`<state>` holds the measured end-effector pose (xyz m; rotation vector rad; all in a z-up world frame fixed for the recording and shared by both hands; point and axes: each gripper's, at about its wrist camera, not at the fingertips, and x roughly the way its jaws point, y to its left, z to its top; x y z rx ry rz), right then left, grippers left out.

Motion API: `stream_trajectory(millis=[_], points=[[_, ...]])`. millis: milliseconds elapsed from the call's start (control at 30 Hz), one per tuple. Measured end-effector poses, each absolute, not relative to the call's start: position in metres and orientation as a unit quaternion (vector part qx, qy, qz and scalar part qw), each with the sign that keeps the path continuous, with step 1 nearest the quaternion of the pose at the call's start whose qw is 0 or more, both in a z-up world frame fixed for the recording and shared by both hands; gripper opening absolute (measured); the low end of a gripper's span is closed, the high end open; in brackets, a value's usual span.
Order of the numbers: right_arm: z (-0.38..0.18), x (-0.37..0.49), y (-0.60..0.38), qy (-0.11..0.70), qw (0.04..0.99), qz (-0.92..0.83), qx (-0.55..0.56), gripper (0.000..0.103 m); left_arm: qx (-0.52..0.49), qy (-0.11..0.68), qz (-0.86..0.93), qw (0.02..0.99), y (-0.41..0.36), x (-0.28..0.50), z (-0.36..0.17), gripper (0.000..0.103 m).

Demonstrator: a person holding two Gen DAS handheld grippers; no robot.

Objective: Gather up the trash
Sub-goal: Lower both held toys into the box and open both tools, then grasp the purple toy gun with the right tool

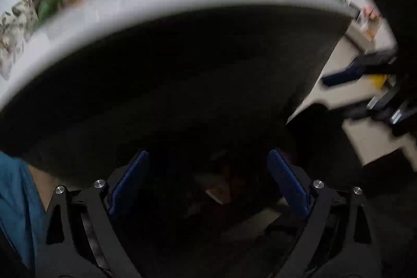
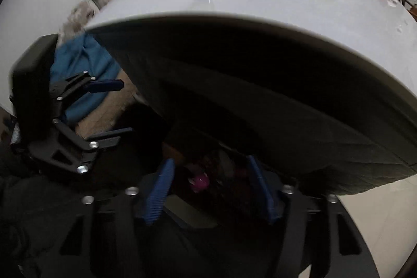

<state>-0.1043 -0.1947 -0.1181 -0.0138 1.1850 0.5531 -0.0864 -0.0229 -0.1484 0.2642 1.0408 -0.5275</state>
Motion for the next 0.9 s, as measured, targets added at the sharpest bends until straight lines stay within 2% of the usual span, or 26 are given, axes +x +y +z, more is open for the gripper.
stream_trajectory(millis=[100,133,200,333,500,667,733,833,900], points=[[-0.085,-0.092,-0.208,0.512,0.816,0.266,0.034,0.056,0.11,0.497,-0.241,0.827,-0.012,-0.08,-0.151,0.09],[-0.072,-0.084,-0.212,0.497,0.826,0.263,0.038,0.06,0.104,0.49,-0.242,0.831,-0.009,-0.079,-0.145,0.09],[-0.044,-0.061,-0.219,0.466,0.85,0.242,0.045,0.063,0.092,0.475,-0.242,0.841,-0.005,-0.076,-0.131,0.09],[-0.014,0.016,-0.223,0.444,0.869,0.209,0.061,0.063,0.059,0.43,-0.242,0.868,0.002,-0.066,-0.093,0.091],[-0.023,0.122,-0.221,0.479,0.859,0.16,0.078,0.052,0.008,0.403,-0.242,0.883,0.013,-0.055,-0.071,0.091],[-0.043,0.189,-0.203,0.525,0.839,0.138,0.044,0.05,-0.017,0.387,-0.249,0.888,0.019,-0.049,-0.066,0.091],[-0.042,0.197,-0.19,0.53,0.835,0.149,0.007,0.052,-0.017,0.387,-0.248,0.888,0.018,-0.046,-0.064,0.091],[-0.036,0.182,-0.168,0.526,0.83,0.169,-0.08,0.047,-0.018,0.383,-0.25,0.889,0.019,-0.048,-0.061,0.091],[-0.037,0.172,-0.174,0.529,0.825,0.187,-0.064,0.044,-0.018,0.375,-0.251,0.892,0.021,-0.048,-0.057,0.091]])
